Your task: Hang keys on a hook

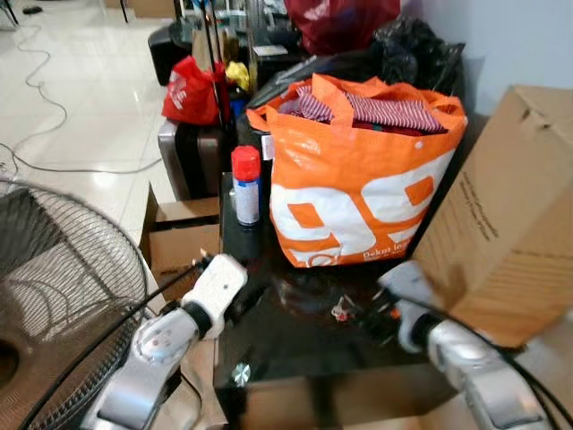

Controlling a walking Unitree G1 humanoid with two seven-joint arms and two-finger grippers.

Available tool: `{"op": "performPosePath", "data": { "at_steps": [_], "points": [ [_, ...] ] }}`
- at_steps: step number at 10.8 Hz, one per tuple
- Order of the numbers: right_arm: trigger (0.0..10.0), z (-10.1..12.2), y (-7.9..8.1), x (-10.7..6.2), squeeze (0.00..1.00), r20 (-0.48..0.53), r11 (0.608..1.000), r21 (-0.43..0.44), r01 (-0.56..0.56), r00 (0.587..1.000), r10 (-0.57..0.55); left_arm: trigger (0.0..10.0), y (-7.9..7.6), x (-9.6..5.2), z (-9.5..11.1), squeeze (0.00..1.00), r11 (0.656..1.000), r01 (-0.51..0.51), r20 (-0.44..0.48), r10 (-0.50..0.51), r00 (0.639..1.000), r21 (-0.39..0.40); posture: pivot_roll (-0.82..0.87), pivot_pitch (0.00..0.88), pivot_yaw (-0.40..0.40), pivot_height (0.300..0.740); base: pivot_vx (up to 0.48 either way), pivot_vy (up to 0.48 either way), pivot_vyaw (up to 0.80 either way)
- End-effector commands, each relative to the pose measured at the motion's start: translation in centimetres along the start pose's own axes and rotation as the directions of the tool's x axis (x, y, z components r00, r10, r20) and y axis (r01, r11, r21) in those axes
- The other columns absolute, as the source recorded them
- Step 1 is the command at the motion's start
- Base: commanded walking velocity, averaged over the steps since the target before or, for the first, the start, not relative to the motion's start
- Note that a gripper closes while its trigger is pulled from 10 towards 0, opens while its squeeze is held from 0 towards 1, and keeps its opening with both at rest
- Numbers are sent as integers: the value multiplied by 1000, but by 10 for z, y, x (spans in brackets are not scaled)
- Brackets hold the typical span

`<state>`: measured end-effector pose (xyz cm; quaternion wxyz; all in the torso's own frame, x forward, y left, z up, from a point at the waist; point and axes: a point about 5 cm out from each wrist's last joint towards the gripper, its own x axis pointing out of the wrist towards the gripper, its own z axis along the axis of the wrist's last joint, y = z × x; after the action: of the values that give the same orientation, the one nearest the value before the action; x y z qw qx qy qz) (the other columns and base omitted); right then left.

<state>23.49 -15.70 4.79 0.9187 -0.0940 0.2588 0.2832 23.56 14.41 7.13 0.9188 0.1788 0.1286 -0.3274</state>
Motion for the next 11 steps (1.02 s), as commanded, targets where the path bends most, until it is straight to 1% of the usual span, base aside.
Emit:
{"op": "performPosePath", "data": {
  "at_steps": [1, 2, 3, 4, 5, 6, 7, 8, 9, 10, 11],
  "points": [
    [10000, -2, 0, 7, 1000, -22, 1000, -15, -11, 1000, 10, 10000, -4, 0, -7, 0, 998, 54, -43, -54, 998, 12, -60, 0, -23, 740, 0, 0, 0],
    [10000, -6, 0, 15, 1000, -51, 1000, -15, -9, 999, 9, 10000, -5, -1, -12, 0, 996, 90, -71, -88, 994, 24, -62, 0, -23, 740, 0, 0, 0],
    [10000, -9, 2, 29, 910, -82, 1000, -8, -11, 997, 11, 10000, -5, 0, -15, 0, 993, 116, -84, -114, 990, 22, -63, 0, -22, 740, 0, 0, 0],
    [10000, -12, 3, 40, 0, -109, 1000, -24, -8, 994, 6, 10000, -4, 2, -13, 0, 991, 135, -83, -133, 988, 24, -56, 0, -28, 740, 0, 0, 0],
    [10000, -12, 2, 48, 0, -116, 1000, -27, 5, 993, -8, 10000, -4, 3, -11, 0, 988, 152, -78, -149, 986, 30, -50, 0, -33, 740, 0, 0, 0],
    [10000, -11, -5, 56, 0, -118, 997, -17, 73, 990, -74, 10000, -4, 4, -7, 0, 985, 169, -68, -166, 984, 40, -36, 5, -46, 740, 0, 0, 0],
    [10000, -9, -10, 61, 0, -103, 993, 17, 113, 989, -111, 10000, -6, 3, -6, 0, 983, 181, -62, -178, 982, 43, -33, 18, -47, 740, 0, 0, 0],
    [10000, -5, -9, 64, 0, -78, 993, 37, 109, 991, -106, 10000, -7, 2, -5, 0, 982, 184, -60, -181, 982, 41, -33, 23, -47, 740, 0, 0, 0],
    [10000, -3, -6, 68, 0, -64, 995, 37, 90, 994, -87, 10000, -9, 1, -6, 0, 981, 191, -62, -188, 980, 37, -34, 35, -47, 740, 0, 0, 0],
    [8118, -5, -4, 70, 0, -70, 996, 30, 86, 994, -84, 10000, -11, 0, -7, 0, 980, 196, -65, -194, 979, 35, -33, 46, -48, 740, 0, 0, 0],
    [4941, -8, -4, 73, 0, -82, 994, 37, 105, 991, -101, 10000, -11, -1, -7, 0, 979, 201, -66, -199, 978, 35, -28, 60, -48, 740, 0, 0, 0]
  ]
}}
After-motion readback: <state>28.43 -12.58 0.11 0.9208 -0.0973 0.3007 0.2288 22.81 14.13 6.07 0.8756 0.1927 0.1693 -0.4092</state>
